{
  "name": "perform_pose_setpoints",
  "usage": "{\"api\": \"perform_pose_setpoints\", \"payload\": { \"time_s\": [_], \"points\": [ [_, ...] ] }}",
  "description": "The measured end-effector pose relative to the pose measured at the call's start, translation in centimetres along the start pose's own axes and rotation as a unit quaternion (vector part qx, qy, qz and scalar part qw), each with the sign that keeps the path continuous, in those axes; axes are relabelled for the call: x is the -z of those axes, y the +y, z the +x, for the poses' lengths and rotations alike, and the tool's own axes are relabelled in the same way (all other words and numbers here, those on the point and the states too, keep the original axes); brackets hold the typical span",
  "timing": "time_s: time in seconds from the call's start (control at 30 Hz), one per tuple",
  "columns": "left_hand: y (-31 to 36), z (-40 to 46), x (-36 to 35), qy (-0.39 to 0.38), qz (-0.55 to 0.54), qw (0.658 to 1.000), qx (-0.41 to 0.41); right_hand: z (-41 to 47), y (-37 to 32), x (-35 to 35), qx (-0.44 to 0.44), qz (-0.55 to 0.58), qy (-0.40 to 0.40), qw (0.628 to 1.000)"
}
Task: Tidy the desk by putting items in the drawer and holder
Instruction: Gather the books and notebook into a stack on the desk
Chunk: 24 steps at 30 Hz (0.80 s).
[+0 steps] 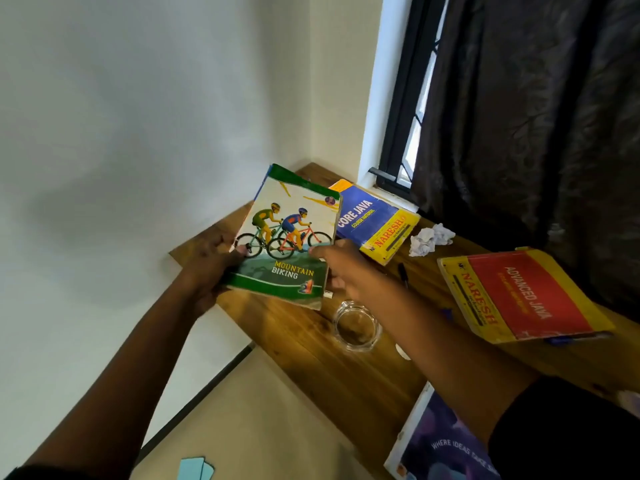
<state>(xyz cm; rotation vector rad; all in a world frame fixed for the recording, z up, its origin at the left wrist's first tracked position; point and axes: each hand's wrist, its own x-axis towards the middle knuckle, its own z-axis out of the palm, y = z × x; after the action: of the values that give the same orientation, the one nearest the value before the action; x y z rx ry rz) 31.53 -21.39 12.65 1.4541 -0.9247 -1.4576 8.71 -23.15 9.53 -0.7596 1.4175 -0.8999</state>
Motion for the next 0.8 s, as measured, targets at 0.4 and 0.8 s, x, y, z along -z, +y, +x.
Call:
{"api": "perform_pose_setpoints", "payload": {
  "time_s": [0.4,0.8],
  "points": [
    [-9.0,-9.6,-9.6,-0.205,0.114,0.972,-0.007,-14.6,10.7,15.0,0.054,0.057,0.108,0.991],
    [-18.8,-10.0,-20.5,-0.329,0.356,0.875,-0.016,-23.7,20.3,24.6,-0.097,-0.024,0.243,0.965]
  ]
}}
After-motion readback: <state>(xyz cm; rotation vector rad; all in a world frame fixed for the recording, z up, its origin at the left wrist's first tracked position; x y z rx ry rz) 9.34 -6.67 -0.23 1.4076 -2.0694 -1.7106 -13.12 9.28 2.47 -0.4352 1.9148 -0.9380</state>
